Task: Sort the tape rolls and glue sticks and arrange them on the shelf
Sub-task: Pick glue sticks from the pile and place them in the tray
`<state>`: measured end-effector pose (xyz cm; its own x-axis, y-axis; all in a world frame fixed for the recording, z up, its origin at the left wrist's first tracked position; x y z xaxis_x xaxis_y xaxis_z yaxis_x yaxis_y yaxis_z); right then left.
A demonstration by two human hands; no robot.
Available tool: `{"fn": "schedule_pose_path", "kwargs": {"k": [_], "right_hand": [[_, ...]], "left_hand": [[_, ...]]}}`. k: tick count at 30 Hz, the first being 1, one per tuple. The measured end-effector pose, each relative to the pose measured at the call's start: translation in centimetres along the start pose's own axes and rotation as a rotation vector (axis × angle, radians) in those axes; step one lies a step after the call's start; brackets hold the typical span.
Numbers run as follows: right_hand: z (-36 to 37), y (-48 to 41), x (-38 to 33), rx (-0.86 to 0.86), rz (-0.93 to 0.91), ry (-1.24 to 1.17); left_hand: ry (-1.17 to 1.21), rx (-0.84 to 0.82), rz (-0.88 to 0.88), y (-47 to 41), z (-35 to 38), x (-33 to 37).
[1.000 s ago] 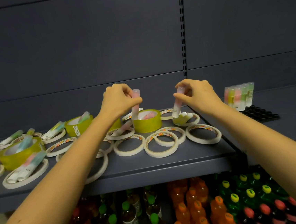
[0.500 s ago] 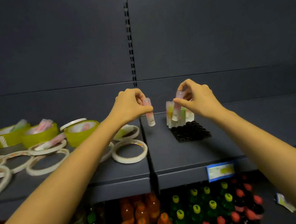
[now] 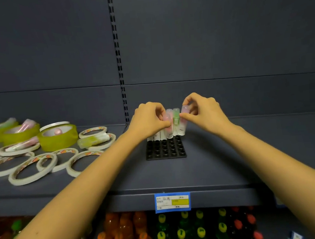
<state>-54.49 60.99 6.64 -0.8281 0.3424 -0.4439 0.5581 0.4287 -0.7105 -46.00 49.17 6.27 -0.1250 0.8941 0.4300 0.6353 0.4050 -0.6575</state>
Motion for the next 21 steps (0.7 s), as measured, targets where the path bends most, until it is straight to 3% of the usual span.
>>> {"fn": "schedule_pose_path", "kwargs": {"k": [7,15,21], "right_hand": [[0.6,-0.5,0.8,-0.023,-0.028,-0.019],[1.5,-0.8,1.3,-0.029,-0.052,-0.001],[2.8,-0.6,1.3,-0.044,-0.067,0.023]], "left_hand": [[-0.196,0.033,0.012,-0.6,1.4,0.5],[-0.772,0.029,0.401,-0.9,3.8,3.3],[-0.849,-0.019,0.44,-0.8,4.7,2.5]]}}
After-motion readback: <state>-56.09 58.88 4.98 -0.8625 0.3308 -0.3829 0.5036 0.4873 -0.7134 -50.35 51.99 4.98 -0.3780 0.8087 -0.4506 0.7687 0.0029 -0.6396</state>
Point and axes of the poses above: each hand's wrist, its own y-axis away from the middle knuckle, its own z-axis out of the palm, x = y × z, the point moved 10 cm from there along -y, towards the middle knuckle, and after that the axes turned 12 degrees about x, right-handed, at the moved point
